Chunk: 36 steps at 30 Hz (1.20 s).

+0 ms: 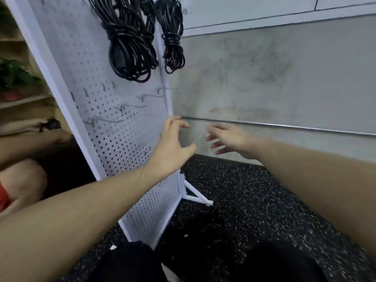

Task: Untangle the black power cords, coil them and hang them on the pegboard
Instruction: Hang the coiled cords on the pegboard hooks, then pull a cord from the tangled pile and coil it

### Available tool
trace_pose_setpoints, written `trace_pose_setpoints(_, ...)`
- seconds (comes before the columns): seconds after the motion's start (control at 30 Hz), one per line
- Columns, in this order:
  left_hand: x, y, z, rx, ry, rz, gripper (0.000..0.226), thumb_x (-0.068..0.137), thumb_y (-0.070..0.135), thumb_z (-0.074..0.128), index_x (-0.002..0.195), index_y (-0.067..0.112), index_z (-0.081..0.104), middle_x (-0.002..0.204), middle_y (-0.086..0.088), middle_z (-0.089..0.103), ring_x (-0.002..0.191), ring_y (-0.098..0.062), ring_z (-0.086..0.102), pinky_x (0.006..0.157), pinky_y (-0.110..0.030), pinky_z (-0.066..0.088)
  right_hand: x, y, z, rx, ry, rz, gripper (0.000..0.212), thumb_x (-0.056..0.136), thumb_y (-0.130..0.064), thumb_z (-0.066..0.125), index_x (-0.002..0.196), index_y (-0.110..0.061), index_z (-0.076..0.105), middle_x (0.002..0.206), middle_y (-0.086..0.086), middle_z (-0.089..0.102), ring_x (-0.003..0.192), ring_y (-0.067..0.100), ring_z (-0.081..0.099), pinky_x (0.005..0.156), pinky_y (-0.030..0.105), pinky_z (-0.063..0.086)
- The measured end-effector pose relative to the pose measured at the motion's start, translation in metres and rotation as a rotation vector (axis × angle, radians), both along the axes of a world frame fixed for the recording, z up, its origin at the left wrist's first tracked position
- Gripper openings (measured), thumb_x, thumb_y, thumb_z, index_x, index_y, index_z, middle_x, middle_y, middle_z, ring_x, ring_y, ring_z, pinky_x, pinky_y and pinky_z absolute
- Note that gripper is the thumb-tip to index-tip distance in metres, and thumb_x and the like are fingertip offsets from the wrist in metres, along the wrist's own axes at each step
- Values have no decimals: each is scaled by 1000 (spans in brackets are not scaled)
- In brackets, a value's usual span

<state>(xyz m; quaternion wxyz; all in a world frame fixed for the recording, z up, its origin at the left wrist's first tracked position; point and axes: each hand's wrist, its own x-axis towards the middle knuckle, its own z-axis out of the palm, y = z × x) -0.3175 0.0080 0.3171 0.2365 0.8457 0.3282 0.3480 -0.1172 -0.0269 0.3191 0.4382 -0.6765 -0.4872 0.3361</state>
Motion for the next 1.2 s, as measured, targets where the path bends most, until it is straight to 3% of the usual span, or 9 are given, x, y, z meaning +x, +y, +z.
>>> trace_pose_setpoints(0.13,20,26,-70,-250,245,-84,32,95,21,70,120,26,50,125,4,50,88,3,62,65,-14,46,16,9,-78,-178,-63,31,17,106,-30,51,118,-21,59,119,10,67,89,19,63,77,37,60)
trace_pose_setpoints(0.27,38,61,-154,-473,569,-147,43,94,32,72,130,21,51,125,2,57,86,-10,59,70,-25,48,25,29,-165,-367,-117,74,16,102,-26,58,117,-23,63,111,7,70,88,19,67,75,37,62)
trace_pose_setpoints(0.4,54,91,-236,-544,803,-228,32,93,25,73,115,17,50,101,2,58,75,-9,54,53,-8,39,29,49,-250,-551,-215,204,25,98,-21,63,123,-16,62,104,9,66,85,20,64,80,40,59)
trace_pose_setpoints(0.57,63,114,-321,-578,993,-292,50,90,31,74,132,16,52,128,-3,58,110,-18,59,92,-28,50,31,59,-334,-801,-487,429,56,94,-40,67,142,-18,48,131,4,60,118,23,57,91,27,45)
trace_pose_setpoints(0.7,64,116,-364,-651,1060,-393,65,91,32,73,147,19,43,144,-3,50,116,-16,55,96,-25,46,36,55,-368,-1004,-381,439,72,97,-43,62,152,-10,30,129,7,56,119,27,56,93,33,48)
trace_pose_setpoints(0.83,67,112,-383,-615,1114,-445,72,92,35,72,154,21,37,149,-2,48,132,-21,51,109,-31,42,44,50,-380,-955,-274,356,64,95,-35,68,147,-9,41,109,5,64,106,24,63,88,33,54)
trace_pose_setpoints(1.0,69,106,-376,-549,1033,-411,47,91,29,71,135,19,58,127,0,59,118,-22,58,101,-35,48,51,51,-359,-715,-138,233,49,91,-19,75,133,-18,51,112,6,59,89,20,65,63,23,57)
trace_pose_setpoints(1.1,66,110,-354,-587,892,-359,23,89,29,74,110,23,66,103,7,66,105,-20,66,90,-31,52,55,50,-323,-559,23,206,41,90,-3,73,124,-19,57,119,11,58,93,23,71,73,26,62)
trace_pose_setpoints(1.2,59,109,-310,-641,690,-298,31,92,27,74,121,25,65,112,8,72,107,-13,67,98,-31,52,58,45,-273,-422,70,170,39,88,-1,74,121,-18,62,119,13,62,98,27,72,82,35,63)
